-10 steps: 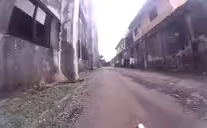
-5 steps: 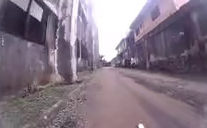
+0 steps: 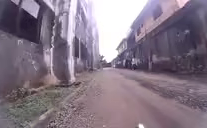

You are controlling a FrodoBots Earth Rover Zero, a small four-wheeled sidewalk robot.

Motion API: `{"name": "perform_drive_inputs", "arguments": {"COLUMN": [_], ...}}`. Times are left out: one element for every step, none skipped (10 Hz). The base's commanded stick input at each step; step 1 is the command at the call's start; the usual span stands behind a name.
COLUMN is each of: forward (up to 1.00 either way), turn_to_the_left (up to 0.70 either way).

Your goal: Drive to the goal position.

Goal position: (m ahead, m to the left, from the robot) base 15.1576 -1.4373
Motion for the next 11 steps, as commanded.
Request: {"name": "perform_drive_inputs", "arguments": {"forward": [0.7, 0.7, 0.7, 0.7, 0.7, 0.7, 0.7, 0.7, 0.7, 0.7, 0.7], "turn_to_the_left": [0.0, 0.0, -0.04, -0.26, -0.35, -0.35, -0.21, -0.14, -0.02, 0.0, 0.0]}}
